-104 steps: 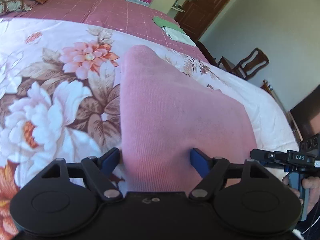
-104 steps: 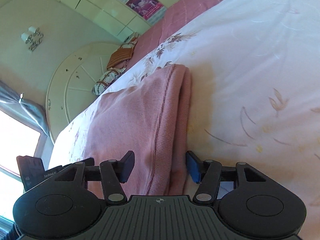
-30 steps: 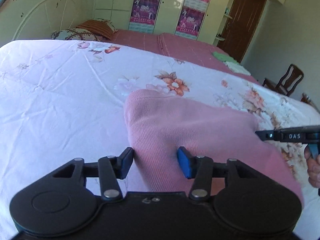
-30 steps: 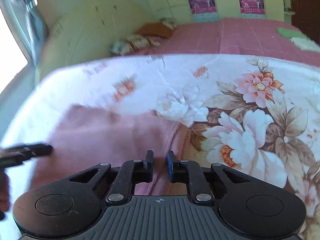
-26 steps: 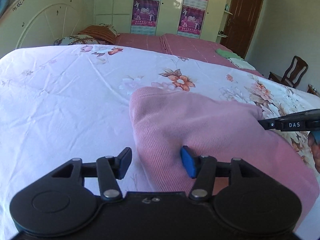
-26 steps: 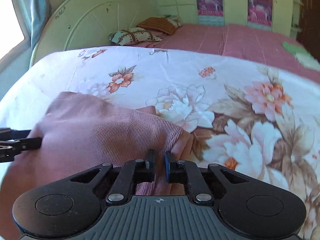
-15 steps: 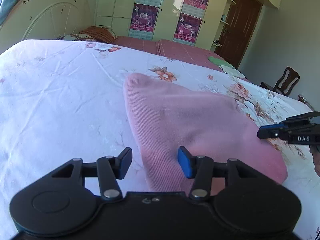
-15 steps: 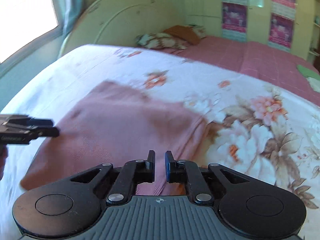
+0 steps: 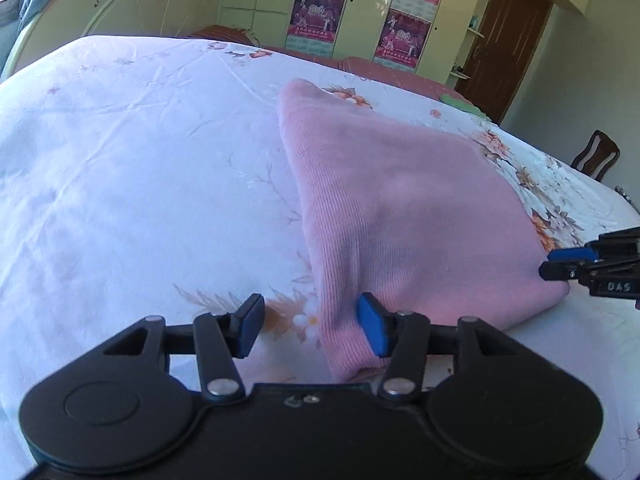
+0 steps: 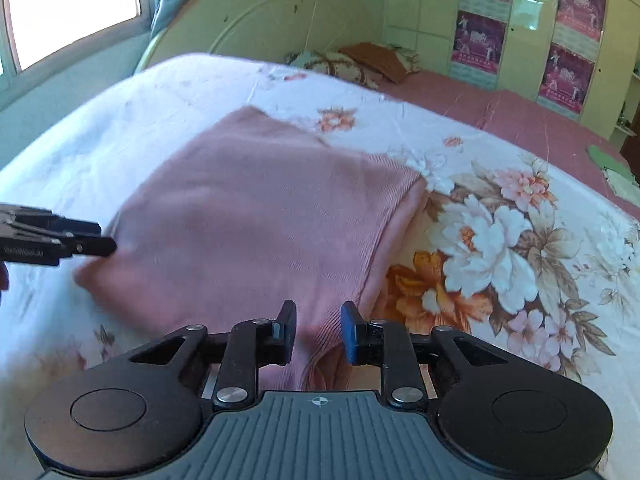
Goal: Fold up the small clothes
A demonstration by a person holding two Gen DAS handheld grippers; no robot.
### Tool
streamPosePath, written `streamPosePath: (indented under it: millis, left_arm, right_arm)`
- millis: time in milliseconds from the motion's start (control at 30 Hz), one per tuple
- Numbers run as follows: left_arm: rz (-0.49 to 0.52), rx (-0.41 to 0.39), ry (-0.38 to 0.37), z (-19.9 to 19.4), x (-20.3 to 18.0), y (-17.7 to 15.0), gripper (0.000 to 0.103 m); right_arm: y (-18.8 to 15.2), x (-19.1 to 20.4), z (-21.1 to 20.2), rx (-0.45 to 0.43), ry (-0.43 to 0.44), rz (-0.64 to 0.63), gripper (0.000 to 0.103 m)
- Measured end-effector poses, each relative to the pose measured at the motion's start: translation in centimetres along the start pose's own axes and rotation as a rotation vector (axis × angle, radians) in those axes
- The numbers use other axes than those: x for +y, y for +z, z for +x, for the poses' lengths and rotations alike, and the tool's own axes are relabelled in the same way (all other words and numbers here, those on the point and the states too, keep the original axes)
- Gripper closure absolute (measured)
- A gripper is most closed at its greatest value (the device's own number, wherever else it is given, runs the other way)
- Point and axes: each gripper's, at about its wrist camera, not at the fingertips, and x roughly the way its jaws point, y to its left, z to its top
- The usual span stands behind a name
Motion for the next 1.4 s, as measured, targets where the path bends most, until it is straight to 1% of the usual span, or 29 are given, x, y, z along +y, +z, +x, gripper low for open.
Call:
streamPosePath:
  millis: [33,67,133,200,233,267,300,333,367,400,467,533,600,633,667,700,733,767,800,833,867,900,933,1000,1067,1133,1200,1400]
  left_arm:
    - [-0.006,-0.001,0.017,-0.2,-0.2,-0.1,0.048]
    - [-0.013,-0.003,0.036,-0.6,-0.4,0.0,0.046]
    - [-0.017,-0.032,0.067,-2.0,-1.1,0.0,0.044]
    - [-0.020,-0.066,0.083,-3.7,-1.8,-0.4,0.033]
    - [-0.028,-0.091,0.117,-4.7,-2.4,-0.7,0.023]
    - [-0.034,-0.116,0.151,-5.7,-3.0,-1.1,0.018]
    - [-0.031,-0.128,0.170,-6.4,-3.7,-1.4,0.017]
    - [-0.024,-0.129,0.174,-7.2,-4.4,-1.7,0.017]
    - [-0.021,-0.126,0.166,-7.9,-4.9,-2.0,0.017]
    - [-0.026,-0.128,0.158,-8.6,-5.4,-2.3,0.017]
    - [-0.016,-0.162,0.179,-10.3,-6.7,-2.9,0.017]
    - [0.075,-0.246,0.207,-12.3,-9.2,-3.6,0.017]
    - [0.134,-0.280,0.211,-14.1,-11.0,-4.4,0.019]
    - [0.146,-0.297,0.193,-15.1,-11.6,-4.9,0.030]
    - [0.150,-0.294,0.188,-15.9,-12.2,-5.4,0.098]
    - [0.132,-0.265,0.196,-16.4,-12.6,-5.8,0.090]
    - [0.117,-0.270,0.170,-17.1,-12.9,-6.2,0.100]
    - [0.118,-0.284,0.181,-18.0,-13.4,-6.8,0.097]
    - [0.124,-0.293,0.201,-18.8,-14.0,-7.3,0.084]
    - [0.119,-0.300,0.226,-19.9,-14.8,-7.9,0.026]
    - [0.107,-0.342,0.260,-21.2,-15.5,-8.7,0.007]
    - [0.112,-0.396,0.270,-22.4,-16.1,-9.6,0.000]
    - [0.146,-0.403,0.251,-23.2,-16.7,-10.0,0.000]
    - [0.168,-0.413,0.268,-24.7,-17.6,-10.8,0.000]
    - [0.152,-0.406,0.243,-26.1,-17.9,-11.4,0.000]
    - [0.118,-0.387,0.231,-27.4,-17.9,-11.8,0.000]
    - [0.105,-0.386,0.223,-28.4,-17.9,-12.2,0.000]
    - [0.114,-0.388,0.215,-31.4,-18.3,-13.7,0.000]
  right_arm:
    - [-0.7,0.1,1.3,0.058,-0.046,-0.008,0.080]
    - [-1.2,-0.3,1.9,0.081,-0.053,0.010,0.079]
    - [-1.4,-1.1,1.5,0.067,-0.036,0.089,0.078]
    - [-1.5,-1.2,-0.1,0.027,-0.030,0.142,0.078]
    - [-1.5,-1.2,-1.2,0.002,-0.029,0.167,0.077]
    - [-1.6,-1.1,-2.3,-0.027,-0.028,0.193,0.074]
    - [-1.9,-0.9,-3.7,-0.078,-0.051,0.229,0.037]
    - [-2.3,-0.7,-5.3,-0.151,-0.086,0.269,0.003]
    - [-3.0,-0.5,-6.7,-0.229,-0.094,0.290,0.000]
    - [-3.3,-0.1,-7.8,-0.238,-0.088,0.291,0.000]
    - [-4.1,0.5,-9.3,-0.232,-0.104,0.302,0.000]
    - [-5.2,1.4,-11.2,-0.252,-0.123,0.299,0.000]
    - [-6.5,2.3,-13.0,-0.270,-0.125,0.269,0.000]
    - [-7.3,2.9,-14.1,-0.289,-0.133,0.254,0.000]
    - [-8.2,3.5,-15.1,-0.303,-0.141,0.234,0.000]
    - [-9.0,4.1,-16.3,-0.316,-0.150,0.216,0.000]
    - [-9.6,4.5,-17.1,-0.327,-0.164,0.207,0.000]
    - [-10.5,5.0,-18.4,-0.341,-0.180,0.205,0.000]
    - [-11.1,5.4,-19.5,-0.353,-0.184,0.212,0.000]
    - [-11.6,5.6,-20.4,-0.362,-0.186,0.221,0.000]
    - [-12.2,5.9,-21.4,-0.371,-0.198,0.235,0.000]
    - [-12.7,6.2,-22.3,-0.371,-0.222,0.251,0.000]
    - [-13.1,6.6,-23.2,-0.364,-0.241,0.262,0.000]
    - [-14.2,7.5,-24.8,-0.378,-0.262,0.269,0.000]
    - [-15.0,8.4,-26.1,-0.378,-0.272,0.274,0.000]
    - [-15.7,9.3,-27.4,-0.369,-0.261,0.282,0.000]
    - [-16.3,10.2,-28.6,-0.369,-0.258,0.284,0.000]
    - [-16.9,12.5,-31.1,-0.375,-0.260,0.284,0.000]
